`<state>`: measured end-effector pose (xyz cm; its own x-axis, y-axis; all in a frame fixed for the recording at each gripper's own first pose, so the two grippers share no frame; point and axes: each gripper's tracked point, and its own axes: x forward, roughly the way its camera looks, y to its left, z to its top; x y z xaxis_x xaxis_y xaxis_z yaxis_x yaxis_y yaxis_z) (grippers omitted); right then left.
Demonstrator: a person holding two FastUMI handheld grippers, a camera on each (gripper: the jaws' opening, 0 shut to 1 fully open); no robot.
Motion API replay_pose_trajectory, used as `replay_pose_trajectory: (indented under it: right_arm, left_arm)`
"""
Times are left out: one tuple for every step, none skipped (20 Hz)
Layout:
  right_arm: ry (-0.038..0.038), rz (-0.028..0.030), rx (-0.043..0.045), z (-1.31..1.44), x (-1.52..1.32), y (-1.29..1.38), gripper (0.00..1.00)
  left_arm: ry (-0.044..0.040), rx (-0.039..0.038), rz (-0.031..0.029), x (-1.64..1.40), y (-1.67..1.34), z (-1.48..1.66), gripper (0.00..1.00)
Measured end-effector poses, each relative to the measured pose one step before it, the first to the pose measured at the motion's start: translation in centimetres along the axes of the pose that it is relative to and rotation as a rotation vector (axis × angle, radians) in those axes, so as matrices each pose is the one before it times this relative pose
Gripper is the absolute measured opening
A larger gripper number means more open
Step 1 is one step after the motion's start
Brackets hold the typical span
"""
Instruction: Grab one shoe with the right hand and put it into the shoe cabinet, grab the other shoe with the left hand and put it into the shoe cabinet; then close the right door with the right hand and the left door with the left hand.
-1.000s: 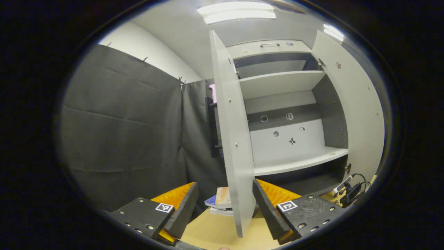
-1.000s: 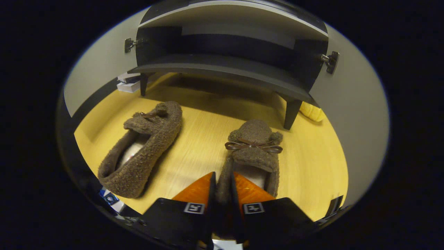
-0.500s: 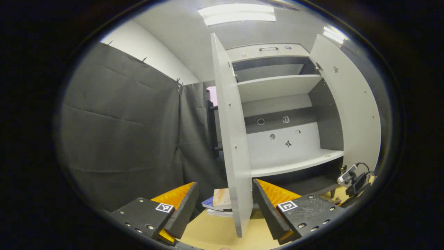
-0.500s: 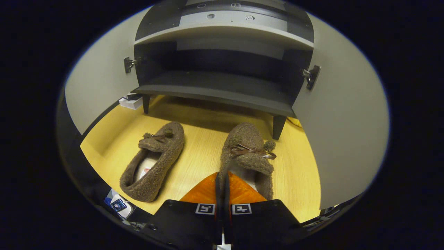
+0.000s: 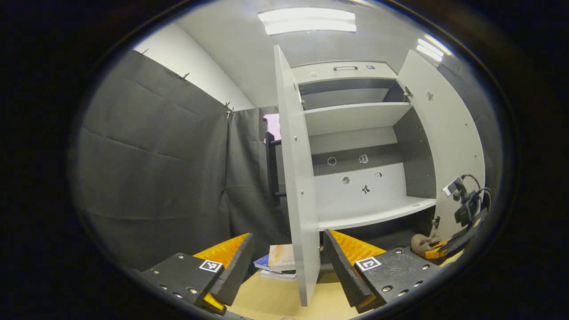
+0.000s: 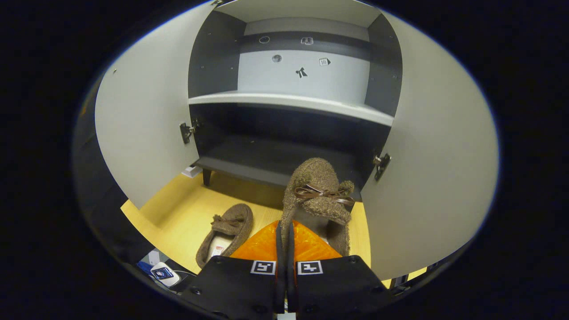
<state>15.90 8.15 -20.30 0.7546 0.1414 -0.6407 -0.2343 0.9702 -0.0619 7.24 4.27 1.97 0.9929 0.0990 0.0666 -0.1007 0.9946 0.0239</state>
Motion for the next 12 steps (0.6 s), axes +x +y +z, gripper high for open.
replay_pose_trajectory:
  right_arm:
    - [-0.02360, 0.00537, 0.00114, 1.222, -0.537, 0.099, 0.04]
    - [-0.02148, 0.00633, -0.00075, 1.267, -0.440, 0.033, 0.04]
    - [-0.02207, 0.00554, -0.00091, 1.227, -0.418, 0.041, 0.04]
    - [-0.02183, 0.00332, -0.00434, 1.303, -0.301, -0.091, 0.04]
    - [-0.02348, 0.00234, -0.00369, 1.290, -0.193, -0.129, 0.04]
    - [-0.02117, 0.00050, -0.00052, 1.381, -0.144, -0.146, 0.04]
    - [-0.02094, 0.00115, -0.00048, 1.268, -0.122, -0.137, 0.04]
    - [-0.02254, 0.00006, 0.00222, 1.370, 0.106, -0.213, 0.04]
    - [-0.02202, -0.00155, -0.00048, 1.311, 0.033, -0.195, 0.04]
    - [-0.01901, -0.00340, -0.00242, 1.338, 0.234, -0.300, 0.04]
    - [-0.01948, -0.00344, -0.00381, 1.102, 0.268, -0.200, 0.04]
    - [-0.01835, -0.00448, -0.00354, 1.148, 0.431, -0.285, 0.04]
  left_arm:
    - [0.00216, -0.00403, 0.00339, -0.063, 0.113, -0.155, 1.00]
    - [0.00216, -0.00424, 0.00341, -0.065, 0.138, -0.103, 0.99]
    - [0.00228, -0.00273, 0.00447, 0.012, 0.137, -0.155, 0.99]
    - [0.00188, -0.00136, 0.00482, -0.031, 0.124, -0.111, 1.00]
    - [0.00134, -0.00107, 0.00440, -0.089, 0.161, -0.190, 1.00]
    - [0.00348, -0.00045, 0.00444, -0.035, 0.133, -0.087, 1.00]
    - [0.00376, 0.00082, 0.00457, -0.098, 0.141, -0.241, 1.00]
    - [0.00124, 0.00119, 0.00521, -0.015, 0.157, -0.020, 1.00]
    - [0.00019, 0.00209, 0.00572, -0.012, 0.200, -0.087, 1.00]
    - [0.00066, 0.00280, 0.00715, -0.023, 0.252, 0.004, 1.00]
    - [0.00104, 0.00196, 0.00662, 0.055, 0.297, -0.085, 1.00]
    - [0.00186, 0.00139, 0.00668, 0.020, 0.236, 0.067, 1.00]
